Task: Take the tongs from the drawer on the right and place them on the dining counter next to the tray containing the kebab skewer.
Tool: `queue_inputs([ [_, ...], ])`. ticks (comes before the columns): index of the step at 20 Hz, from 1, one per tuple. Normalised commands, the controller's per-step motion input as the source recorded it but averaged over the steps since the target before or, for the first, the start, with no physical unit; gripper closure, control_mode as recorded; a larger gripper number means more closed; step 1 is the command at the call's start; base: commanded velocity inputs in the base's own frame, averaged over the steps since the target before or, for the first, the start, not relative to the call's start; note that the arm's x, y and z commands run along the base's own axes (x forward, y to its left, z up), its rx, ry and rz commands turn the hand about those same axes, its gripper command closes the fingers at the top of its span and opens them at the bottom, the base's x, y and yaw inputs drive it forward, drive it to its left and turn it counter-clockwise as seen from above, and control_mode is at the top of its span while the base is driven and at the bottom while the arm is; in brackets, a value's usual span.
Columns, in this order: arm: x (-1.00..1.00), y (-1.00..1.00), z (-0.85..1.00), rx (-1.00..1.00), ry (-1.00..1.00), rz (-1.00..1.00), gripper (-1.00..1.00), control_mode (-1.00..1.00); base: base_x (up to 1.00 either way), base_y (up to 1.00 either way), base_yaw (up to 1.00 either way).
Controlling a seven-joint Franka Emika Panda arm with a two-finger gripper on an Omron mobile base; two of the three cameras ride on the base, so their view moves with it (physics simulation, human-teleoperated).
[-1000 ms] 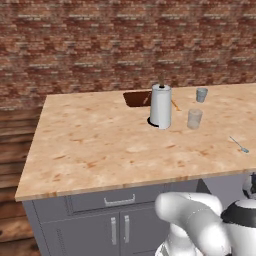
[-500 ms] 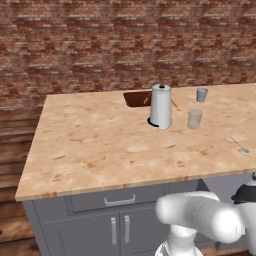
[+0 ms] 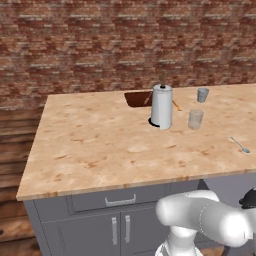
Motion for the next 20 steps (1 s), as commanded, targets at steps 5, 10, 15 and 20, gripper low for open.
queue_inputs([
  [5,-1.00,-1.00,0.00,0.27,0.00,0.00,-1.00,-1.00,0.00,0.00,0.00],
  [10,-0.82,-0.78,0.26,0.28,0.01,0.00,-1.00,-1.00,0.00,0.00,0.00],
  [15,-0.18,0.00,0.40,0.00,-0.04,0.02,-1.00,-1.00,0.00,0.00,0.00],
  [20,-0.37,0.36,0.97,-0.06,-0.06,0.24,-1.00,-1.00,0.00,0.00,0.00],
])
